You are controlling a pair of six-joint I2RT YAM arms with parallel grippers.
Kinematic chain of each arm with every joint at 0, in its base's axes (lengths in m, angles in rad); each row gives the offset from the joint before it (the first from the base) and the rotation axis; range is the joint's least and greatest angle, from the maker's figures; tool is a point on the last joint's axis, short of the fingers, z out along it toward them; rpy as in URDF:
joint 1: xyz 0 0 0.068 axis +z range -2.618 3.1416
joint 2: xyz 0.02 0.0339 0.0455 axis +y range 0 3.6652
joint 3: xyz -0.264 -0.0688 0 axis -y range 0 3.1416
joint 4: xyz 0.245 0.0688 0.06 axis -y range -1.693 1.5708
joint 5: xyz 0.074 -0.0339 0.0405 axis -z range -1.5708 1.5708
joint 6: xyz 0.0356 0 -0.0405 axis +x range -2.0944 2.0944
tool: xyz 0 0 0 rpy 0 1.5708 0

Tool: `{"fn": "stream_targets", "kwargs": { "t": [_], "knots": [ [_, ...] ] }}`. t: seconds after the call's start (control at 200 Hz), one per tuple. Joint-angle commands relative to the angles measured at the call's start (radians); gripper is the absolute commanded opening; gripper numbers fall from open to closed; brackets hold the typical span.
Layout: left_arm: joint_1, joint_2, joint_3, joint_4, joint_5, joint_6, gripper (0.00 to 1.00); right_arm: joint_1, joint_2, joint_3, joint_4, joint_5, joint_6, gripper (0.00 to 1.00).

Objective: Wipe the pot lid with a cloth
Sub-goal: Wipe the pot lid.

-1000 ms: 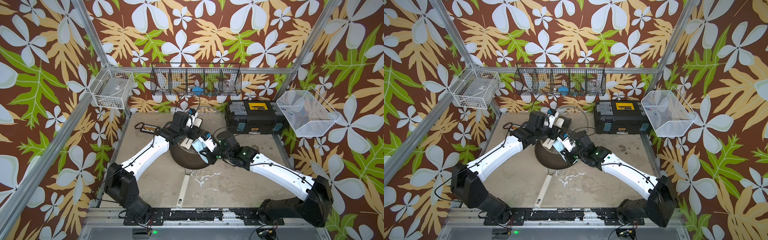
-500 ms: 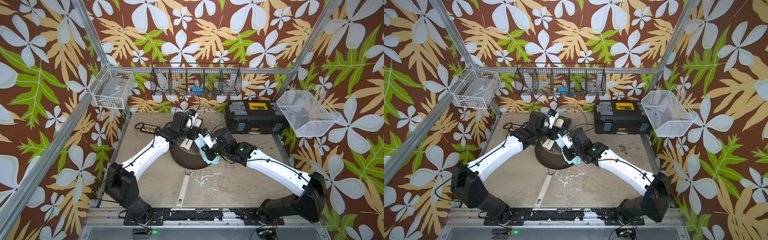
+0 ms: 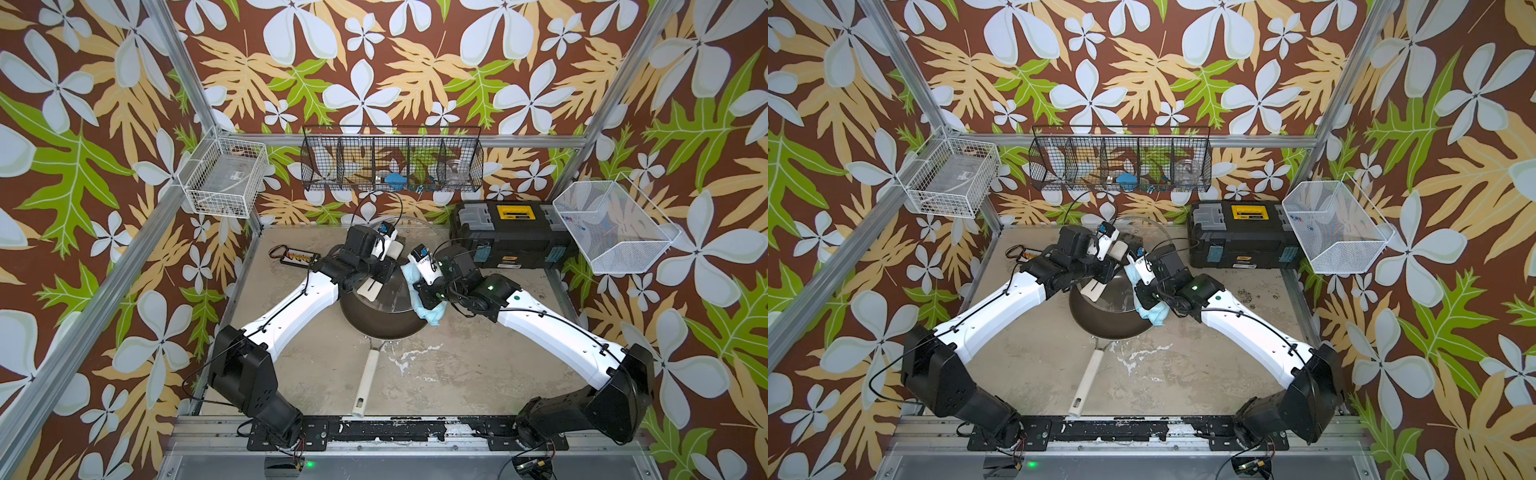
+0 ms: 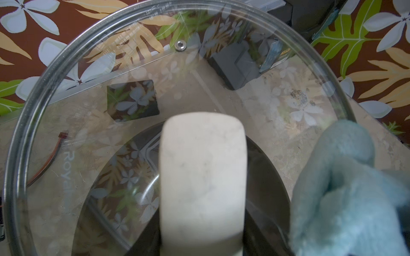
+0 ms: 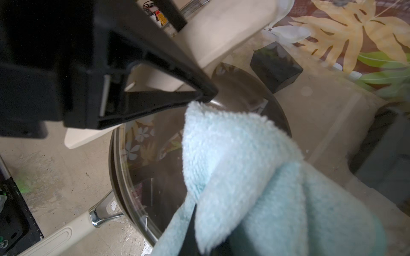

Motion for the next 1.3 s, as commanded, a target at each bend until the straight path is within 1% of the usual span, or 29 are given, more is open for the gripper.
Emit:
{"fn": "stream_targets", "kwargs": {
  "t": [0.0,0.185,0.375,0.571,0.796,1.106,1.296],
  "knots": [
    [-0.008,-0.032,0.008,0.107,0.065,0.049,0.00,-0.028,0.000,0.010,-0.046,0.054,-0.012,0.00],
    [-0.024,-0.044,-0.001,0.100,0.055,0.102,0.00,-0.050,0.020,0.047,-0.065,0.040,-0.032,0.00],
    [-0.034,-0.029,0.017,0.105,0.039,0.105,0.00,-0.046,0.043,0.062,-0.064,-0.033,-0.019,0.00],
    [-0.037,0.010,0.064,0.105,0.015,0.091,0.00,0.011,0.062,0.045,-0.069,-0.069,-0.021,0.00],
    [-0.037,0.047,0.114,0.105,-0.007,0.082,0.00,0.087,0.066,0.021,-0.087,-0.103,0.016,0.00],
    [-0.037,0.078,0.145,0.106,-0.011,0.072,0.00,0.102,0.021,-0.038,-0.079,-0.138,0.055,0.00],
    [-0.037,0.088,0.150,0.105,-0.004,0.072,0.00,0.101,0.002,-0.054,-0.065,-0.123,0.081,0.00]
  ]
}}
